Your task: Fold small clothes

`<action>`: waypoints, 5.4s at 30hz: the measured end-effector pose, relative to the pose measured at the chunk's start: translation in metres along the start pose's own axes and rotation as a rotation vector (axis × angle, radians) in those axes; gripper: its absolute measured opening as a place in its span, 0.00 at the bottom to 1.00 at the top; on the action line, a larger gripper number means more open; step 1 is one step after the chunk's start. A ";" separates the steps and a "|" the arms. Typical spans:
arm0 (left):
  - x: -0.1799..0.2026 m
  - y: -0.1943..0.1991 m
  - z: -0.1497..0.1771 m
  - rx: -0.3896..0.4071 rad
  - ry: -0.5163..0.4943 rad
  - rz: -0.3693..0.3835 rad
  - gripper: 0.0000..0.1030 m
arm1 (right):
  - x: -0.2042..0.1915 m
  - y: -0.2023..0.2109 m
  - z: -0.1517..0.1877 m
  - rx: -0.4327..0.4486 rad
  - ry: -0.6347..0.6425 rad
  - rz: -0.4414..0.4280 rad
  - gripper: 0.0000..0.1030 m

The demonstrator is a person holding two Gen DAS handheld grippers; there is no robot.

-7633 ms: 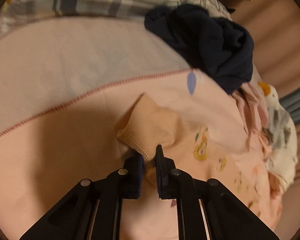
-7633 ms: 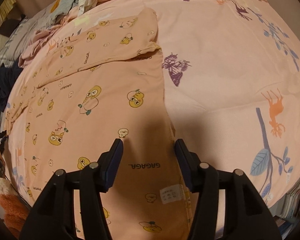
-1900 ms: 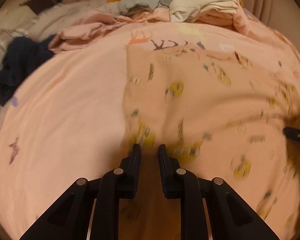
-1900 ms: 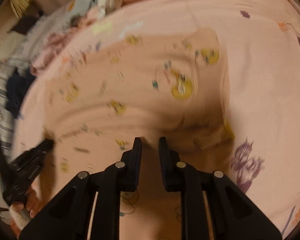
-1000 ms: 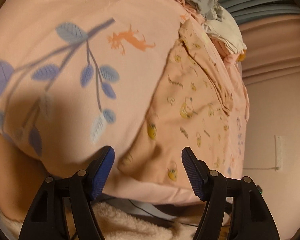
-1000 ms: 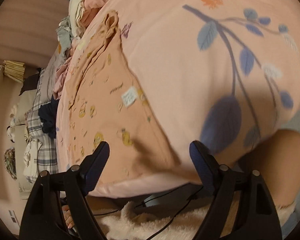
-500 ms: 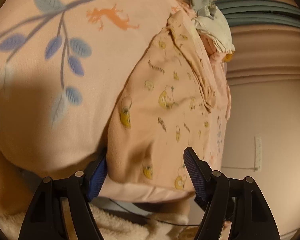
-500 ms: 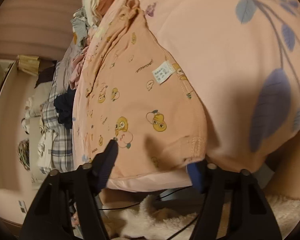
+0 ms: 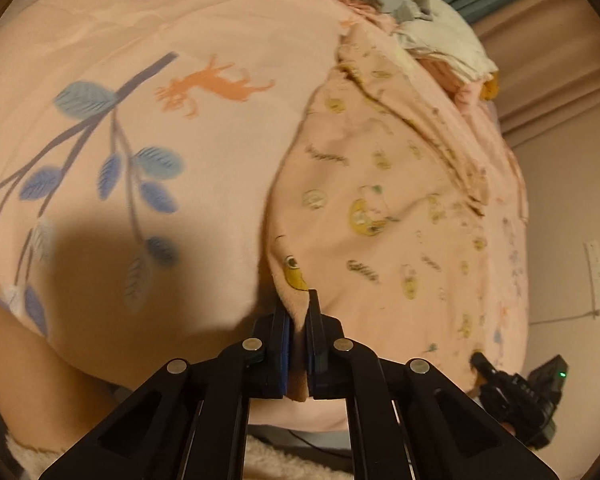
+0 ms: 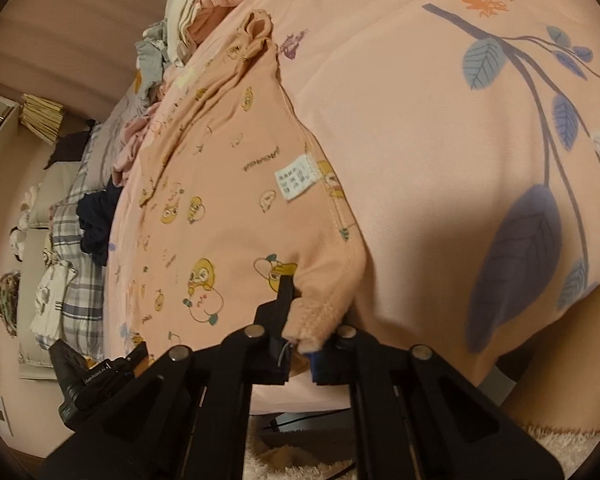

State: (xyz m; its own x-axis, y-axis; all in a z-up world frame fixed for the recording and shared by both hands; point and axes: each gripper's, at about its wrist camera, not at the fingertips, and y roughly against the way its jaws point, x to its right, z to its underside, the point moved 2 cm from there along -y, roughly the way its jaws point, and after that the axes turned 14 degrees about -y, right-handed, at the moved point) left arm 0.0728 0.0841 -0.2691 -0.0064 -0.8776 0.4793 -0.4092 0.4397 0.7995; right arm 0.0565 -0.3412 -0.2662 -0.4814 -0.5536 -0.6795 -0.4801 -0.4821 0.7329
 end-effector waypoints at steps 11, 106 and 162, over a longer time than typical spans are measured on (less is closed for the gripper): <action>0.034 0.017 -0.087 0.138 -0.043 0.101 0.03 | -0.064 0.022 -0.049 0.094 0.092 -0.119 0.07; 0.036 -0.045 -0.205 -0.091 -0.026 0.035 0.74 | -0.152 -0.044 -0.159 0.046 0.229 0.154 0.90; 0.109 -0.041 -0.059 0.092 -0.221 0.006 0.03 | -0.048 0.009 -0.058 0.064 0.002 -0.151 0.06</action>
State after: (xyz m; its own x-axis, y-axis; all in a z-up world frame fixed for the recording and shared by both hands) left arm 0.1429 -0.0186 -0.2282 -0.2040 -0.9001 0.3850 -0.4904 0.4343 0.7556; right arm 0.1176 -0.3583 -0.2257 -0.3987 -0.4791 -0.7820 -0.5925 -0.5162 0.6184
